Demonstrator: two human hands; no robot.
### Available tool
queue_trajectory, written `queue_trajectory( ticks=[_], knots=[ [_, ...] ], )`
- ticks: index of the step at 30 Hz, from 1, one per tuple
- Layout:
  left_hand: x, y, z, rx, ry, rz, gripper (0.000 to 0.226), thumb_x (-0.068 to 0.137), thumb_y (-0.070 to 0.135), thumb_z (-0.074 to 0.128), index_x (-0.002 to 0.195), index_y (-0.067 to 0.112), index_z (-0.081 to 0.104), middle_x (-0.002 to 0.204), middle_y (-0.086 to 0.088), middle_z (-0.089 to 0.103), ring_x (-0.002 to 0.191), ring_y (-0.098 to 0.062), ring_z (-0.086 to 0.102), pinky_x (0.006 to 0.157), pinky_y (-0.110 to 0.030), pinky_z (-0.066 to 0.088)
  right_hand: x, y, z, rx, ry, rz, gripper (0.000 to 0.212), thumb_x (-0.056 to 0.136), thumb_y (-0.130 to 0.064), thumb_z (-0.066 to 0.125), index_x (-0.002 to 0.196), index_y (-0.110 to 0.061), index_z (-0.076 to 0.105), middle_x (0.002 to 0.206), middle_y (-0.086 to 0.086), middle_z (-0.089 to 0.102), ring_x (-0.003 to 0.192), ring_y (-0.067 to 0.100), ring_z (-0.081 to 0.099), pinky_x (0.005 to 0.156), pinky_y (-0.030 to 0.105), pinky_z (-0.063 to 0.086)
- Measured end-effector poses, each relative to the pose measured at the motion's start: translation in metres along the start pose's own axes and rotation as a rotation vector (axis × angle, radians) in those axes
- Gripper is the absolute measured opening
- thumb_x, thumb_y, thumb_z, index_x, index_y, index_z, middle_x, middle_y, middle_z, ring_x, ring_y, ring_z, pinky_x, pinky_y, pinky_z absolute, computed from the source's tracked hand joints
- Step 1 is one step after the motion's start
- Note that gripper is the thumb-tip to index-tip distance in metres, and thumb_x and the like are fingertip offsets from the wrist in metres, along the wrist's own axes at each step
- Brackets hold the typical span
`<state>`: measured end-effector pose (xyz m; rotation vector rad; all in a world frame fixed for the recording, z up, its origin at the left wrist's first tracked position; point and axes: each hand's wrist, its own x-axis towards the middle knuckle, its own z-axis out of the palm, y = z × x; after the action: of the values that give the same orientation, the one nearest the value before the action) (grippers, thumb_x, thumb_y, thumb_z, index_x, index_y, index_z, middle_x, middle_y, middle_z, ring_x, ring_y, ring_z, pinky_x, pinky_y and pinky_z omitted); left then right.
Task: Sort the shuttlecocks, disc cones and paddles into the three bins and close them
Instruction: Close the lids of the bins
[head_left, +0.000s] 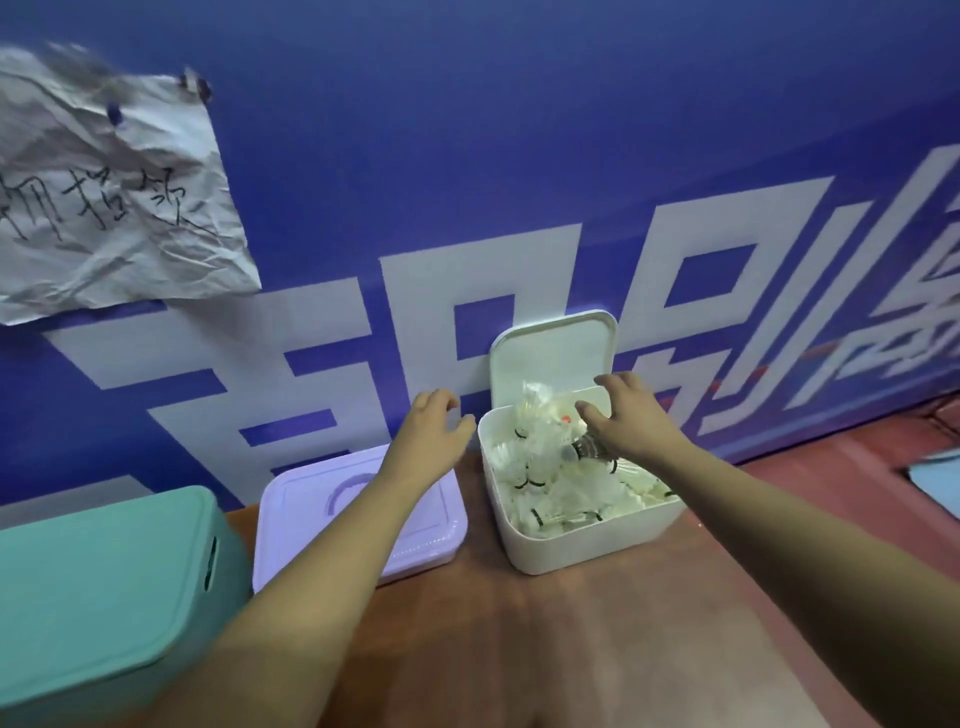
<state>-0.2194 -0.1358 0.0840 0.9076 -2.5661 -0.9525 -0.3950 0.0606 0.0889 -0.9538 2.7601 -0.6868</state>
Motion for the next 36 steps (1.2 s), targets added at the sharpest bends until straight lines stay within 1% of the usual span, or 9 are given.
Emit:
queue_trajectory(
  ticks=[3,6,10,16,21,26,29,33,36],
  knots=[
    [0.021,0.021,0.059,0.005,-0.109,0.029,0.042,0.091,0.040,0.053,0.129,0.022,0.049,0.137,0.002,0.042,0.119,-0.015,0.047,0.095,-0.026,0.037,0.019,0.040,0.018,-0.076,-0.096,-0.055,0.062,0.092,-0.054,0.046,0.142,-0.018,0.043,0.149,0.012,0.037,0.136,0.031,0.037,0.111,0.042,0.031],
    [0.033,0.032,0.122,0.024,-0.223,0.005,0.059,0.088,0.054,0.054,0.141,0.034,0.038,0.152,0.005,0.025,0.140,-0.015,0.028,0.113,-0.030,0.027,0.035,0.082,0.044,-0.131,-0.208,-0.132,0.063,0.090,-0.060,0.044,0.141,-0.024,0.042,0.150,0.013,0.034,0.138,0.033,0.034,0.113,0.042,0.028],
    [0.037,0.030,0.178,0.163,-0.286,-0.065,0.067,0.084,0.063,0.054,0.143,0.043,0.031,0.159,-0.002,0.009,0.147,-0.020,0.009,0.119,-0.040,0.019,0.053,0.120,0.065,-0.102,-0.325,-0.200,0.061,0.092,-0.061,0.043,0.144,-0.029,0.037,0.154,0.015,0.027,0.142,0.031,0.027,0.116,0.041,0.025],
    [0.050,0.017,0.204,0.201,-0.221,-0.092,0.044,0.091,0.049,0.054,0.132,0.033,0.053,0.144,-0.004,0.036,0.135,-0.021,0.036,0.110,-0.034,0.032,0.078,0.149,0.078,0.011,-0.389,-0.182,0.056,0.090,-0.063,0.046,0.132,-0.026,0.046,0.133,0.010,0.043,0.122,0.031,0.046,0.102,0.043,0.042],
    [0.054,0.017,0.209,0.269,-0.195,-0.102,0.042,0.092,0.048,0.052,0.131,0.032,0.050,0.138,-0.001,0.040,0.128,-0.020,0.042,0.107,-0.035,0.033,0.088,0.146,0.082,0.076,-0.345,-0.206,0.054,0.087,-0.068,0.044,0.118,-0.025,0.051,0.114,0.005,0.050,0.106,0.026,0.053,0.094,0.040,0.047],
    [0.056,0.019,0.192,0.036,-0.100,-0.066,0.044,0.085,0.040,0.062,0.124,0.046,0.043,0.122,0.014,0.048,0.112,-0.010,0.051,0.102,-0.039,0.041,0.109,0.146,0.065,0.263,-0.283,-0.213,0.045,0.084,-0.064,0.056,0.104,-0.024,0.056,0.105,0.000,0.046,0.097,0.018,0.053,0.090,0.032,0.046],
    [0.064,0.022,0.187,-0.078,-0.076,-0.146,0.044,0.085,0.040,0.063,0.125,0.046,0.044,0.108,0.014,0.052,0.101,-0.005,0.054,0.095,-0.037,0.048,0.129,0.153,0.052,0.212,-0.223,-0.215,0.048,0.082,-0.068,0.054,0.105,-0.026,0.056,0.107,0.002,0.048,0.102,0.022,0.051,0.091,0.038,0.047],
    [0.081,0.024,0.195,0.191,0.019,-0.005,0.057,0.087,0.041,0.061,0.139,0.038,0.039,0.136,0.003,0.032,0.128,-0.015,0.036,0.107,-0.033,0.037,0.141,0.156,0.055,0.125,-0.301,-0.220,0.061,0.079,-0.075,0.049,0.123,-0.032,0.053,0.128,0.007,0.046,0.121,0.028,0.047,0.103,0.046,0.042],
    [0.093,0.023,0.206,0.130,-0.078,-0.099,0.029,0.093,0.029,0.054,0.121,0.026,0.055,0.150,0.004,0.024,0.131,-0.014,0.038,0.104,-0.031,0.039,0.142,0.149,0.065,0.113,-0.317,-0.163,0.066,0.085,-0.073,0.041,0.126,-0.023,0.054,0.128,0.010,0.049,0.120,0.029,0.049,0.105,0.044,0.040]
  ],
)
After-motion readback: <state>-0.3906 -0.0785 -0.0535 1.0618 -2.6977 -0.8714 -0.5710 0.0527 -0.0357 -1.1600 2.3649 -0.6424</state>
